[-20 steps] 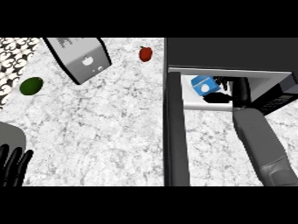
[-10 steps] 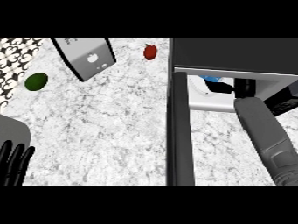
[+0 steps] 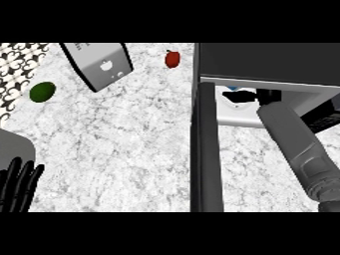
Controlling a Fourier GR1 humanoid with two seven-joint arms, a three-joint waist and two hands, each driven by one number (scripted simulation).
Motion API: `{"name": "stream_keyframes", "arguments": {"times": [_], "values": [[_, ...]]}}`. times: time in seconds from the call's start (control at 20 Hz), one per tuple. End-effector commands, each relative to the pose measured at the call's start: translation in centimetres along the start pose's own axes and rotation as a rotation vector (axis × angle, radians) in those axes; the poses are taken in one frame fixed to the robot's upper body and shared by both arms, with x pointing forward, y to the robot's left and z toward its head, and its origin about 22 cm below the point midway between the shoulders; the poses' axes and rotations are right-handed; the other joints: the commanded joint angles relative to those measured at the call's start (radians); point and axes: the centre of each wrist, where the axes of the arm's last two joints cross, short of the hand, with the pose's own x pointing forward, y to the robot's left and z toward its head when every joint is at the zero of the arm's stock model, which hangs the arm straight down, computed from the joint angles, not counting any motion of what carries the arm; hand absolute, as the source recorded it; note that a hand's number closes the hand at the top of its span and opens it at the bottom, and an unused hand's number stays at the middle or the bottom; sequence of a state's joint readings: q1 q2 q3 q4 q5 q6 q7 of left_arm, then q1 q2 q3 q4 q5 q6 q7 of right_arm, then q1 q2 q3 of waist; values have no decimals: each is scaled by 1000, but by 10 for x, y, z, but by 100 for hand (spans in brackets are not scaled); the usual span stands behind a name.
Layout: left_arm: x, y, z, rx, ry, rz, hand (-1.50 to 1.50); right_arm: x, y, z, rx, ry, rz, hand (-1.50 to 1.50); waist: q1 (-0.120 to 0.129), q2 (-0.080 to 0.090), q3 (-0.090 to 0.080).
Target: Pick up the milk, place it into the microwave and close the microwave
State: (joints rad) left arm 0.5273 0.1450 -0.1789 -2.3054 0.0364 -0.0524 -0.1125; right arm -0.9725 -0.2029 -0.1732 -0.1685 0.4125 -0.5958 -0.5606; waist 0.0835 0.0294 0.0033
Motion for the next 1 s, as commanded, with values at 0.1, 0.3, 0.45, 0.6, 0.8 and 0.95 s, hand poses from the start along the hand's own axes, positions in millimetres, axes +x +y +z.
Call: {"name": "stream_keyframes", "arguments": {"times": [0.1, 0.3, 0.45, 0.6, 0.8, 0.95], "values": [[-3, 2, 4, -25, -3, -16, -150, 0, -2, -2, 16, -4, -29, -150, -3, -2, -1], [3, -2, 3, 1, -6, -26, -150, 1, -3, -4, -65, 22, -43, -150, -3, -1, 0], [-3, -2, 7, 8, 7, -28, -150, 10, -1, -10, -82, 30, -51, -150, -25, -12, -1], [5, -14, 8, -17, 10, -5, -150, -7, -4, 1, -122, 31, -43, -150, -12, -3, 0], [5, -11, 21, -10, 10, -23, -150, -7, -24, -12, -168, 15, -41, -150, -17, -13, -1], [-1, -10, 18, -17, 30, -22, -150, -17, -40, -15, -184, 16, -36, -150, -25, -11, -1]]}}
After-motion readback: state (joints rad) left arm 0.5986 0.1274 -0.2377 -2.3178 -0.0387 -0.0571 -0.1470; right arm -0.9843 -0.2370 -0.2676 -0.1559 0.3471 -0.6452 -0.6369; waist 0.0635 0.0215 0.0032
